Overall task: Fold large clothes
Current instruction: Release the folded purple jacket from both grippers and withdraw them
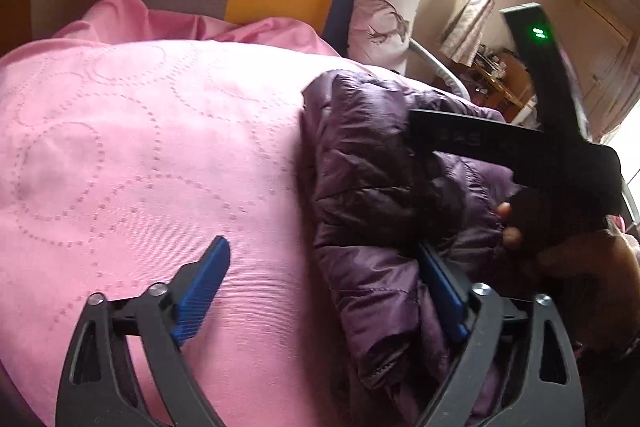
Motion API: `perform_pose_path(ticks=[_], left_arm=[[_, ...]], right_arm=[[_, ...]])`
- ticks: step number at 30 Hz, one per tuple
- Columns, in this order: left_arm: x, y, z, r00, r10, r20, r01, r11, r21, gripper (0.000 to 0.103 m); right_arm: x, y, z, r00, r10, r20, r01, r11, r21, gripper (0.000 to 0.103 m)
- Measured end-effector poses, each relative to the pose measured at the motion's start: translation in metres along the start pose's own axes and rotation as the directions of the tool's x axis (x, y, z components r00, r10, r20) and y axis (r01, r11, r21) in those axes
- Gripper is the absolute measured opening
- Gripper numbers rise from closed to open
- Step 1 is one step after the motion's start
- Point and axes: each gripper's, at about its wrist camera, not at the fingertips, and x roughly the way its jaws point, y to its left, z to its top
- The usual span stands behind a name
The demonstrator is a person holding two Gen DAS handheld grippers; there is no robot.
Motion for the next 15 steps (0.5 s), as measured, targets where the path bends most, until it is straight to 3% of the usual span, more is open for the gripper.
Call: perform_pose_path(ticks=[6,15], left_arm=[[-0.03,-0.01,-0.002,0.997,0.05,0.059,-0.052,0.998,0.032,0.099],[-0.067,-0.012,-0.014,0.98,0.149,0.134,-0.157,0.986,0.05,0.099]], right_arm=[[-0.072,-0.014,-0.027,0.988,0.059,0.141,-0.073,0.992,0.099,0.101],[-0.147,-0.027,-0.104,0.959,-0.136,0.247,0.087,0.976,0.199,0.101]])
